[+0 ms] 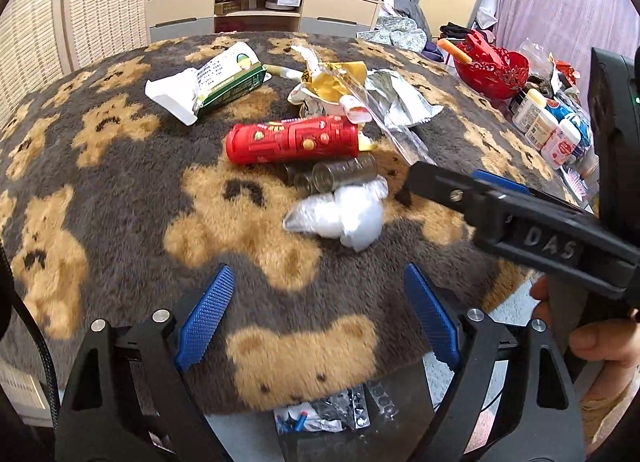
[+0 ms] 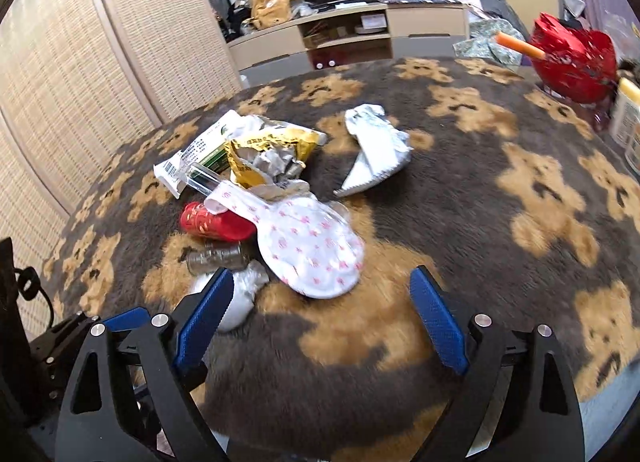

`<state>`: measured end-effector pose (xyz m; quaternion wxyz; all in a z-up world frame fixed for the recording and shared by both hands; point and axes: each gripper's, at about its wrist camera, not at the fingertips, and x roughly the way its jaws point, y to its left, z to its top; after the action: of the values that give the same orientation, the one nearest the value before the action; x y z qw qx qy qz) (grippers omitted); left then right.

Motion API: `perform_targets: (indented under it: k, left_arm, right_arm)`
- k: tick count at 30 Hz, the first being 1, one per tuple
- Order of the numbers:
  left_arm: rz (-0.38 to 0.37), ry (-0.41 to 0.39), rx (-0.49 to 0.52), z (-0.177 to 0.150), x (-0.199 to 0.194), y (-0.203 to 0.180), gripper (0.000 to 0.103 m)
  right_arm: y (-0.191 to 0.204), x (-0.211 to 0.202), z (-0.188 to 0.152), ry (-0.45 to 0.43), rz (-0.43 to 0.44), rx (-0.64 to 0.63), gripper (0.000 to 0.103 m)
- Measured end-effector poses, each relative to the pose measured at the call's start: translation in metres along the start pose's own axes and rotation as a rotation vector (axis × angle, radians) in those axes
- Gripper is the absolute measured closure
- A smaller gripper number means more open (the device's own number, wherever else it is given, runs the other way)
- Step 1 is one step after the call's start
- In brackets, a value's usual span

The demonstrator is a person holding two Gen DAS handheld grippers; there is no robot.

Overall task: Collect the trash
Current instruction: 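Grasp the white plastic bag with the left tool while the right tool grasps a clear plastic tray, then carry both items over the black bin and open both tools to drop them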

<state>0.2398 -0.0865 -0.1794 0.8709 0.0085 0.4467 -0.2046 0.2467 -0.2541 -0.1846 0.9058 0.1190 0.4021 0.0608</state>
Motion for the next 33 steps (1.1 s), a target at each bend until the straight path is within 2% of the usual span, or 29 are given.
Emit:
perform_targets:
  k: [2, 5, 9, 11, 12, 13, 18, 21, 28, 33]
  left_arm:
    - [-0.004, 0.003, -0.002, 0.004, 0.005, 0.002, 0.021]
    - [-0.011, 0.008, -0.006, 0.010, 0.012, 0.004, 0.024]
    - [-0.020, 0.010, 0.012, 0.019, 0.022, 0.001, 0.035]
    - [-0.036, 0.018, 0.018, 0.022, 0.026, -0.002, 0.042]
    - [-0.042, 0.022, 0.022, 0.023, 0.027, -0.003, 0.047]
    - [-0.046, 0.025, 0.026, 0.024, 0.029, -0.004, 0.054]
    - [-0.066, 0.024, 0.044, 0.023, 0.028, -0.012, 0.077]
    - [-0.064, 0.026, 0.059, 0.020, 0.026, -0.020, 0.083]
    - [-0.052, 0.018, 0.083, 0.004, 0.008, -0.036, 0.087]
    - [-0.045, 0.003, 0.080, -0.017, -0.021, -0.044, 0.087]
  right_arm:
    - [0.004, 0.009, 0.004, 0.009, -0.014, -0.021, 0.014]
    - [0.002, 0.023, 0.011, 0.025, -0.027, -0.027, 0.025]
    - [-0.003, 0.031, 0.018, 0.035, -0.036, -0.035, 0.047]
    - [-0.004, 0.030, 0.021, 0.027, -0.047, -0.039, 0.064]
    - [-0.006, 0.030, 0.022, 0.029, -0.046, -0.035, 0.083]
    - [-0.008, 0.030, 0.022, 0.030, -0.048, -0.028, 0.086]
    - [-0.014, 0.020, 0.019, 0.023, -0.031, -0.016, 0.086]
    - [-0.016, 0.005, 0.015, 0.009, -0.019, -0.010, 0.086]
    - [-0.021, -0.029, 0.001, -0.012, -0.011, 0.008, 0.086]
    - [-0.021, -0.054, -0.018, -0.008, -0.009, 0.005, 0.086]
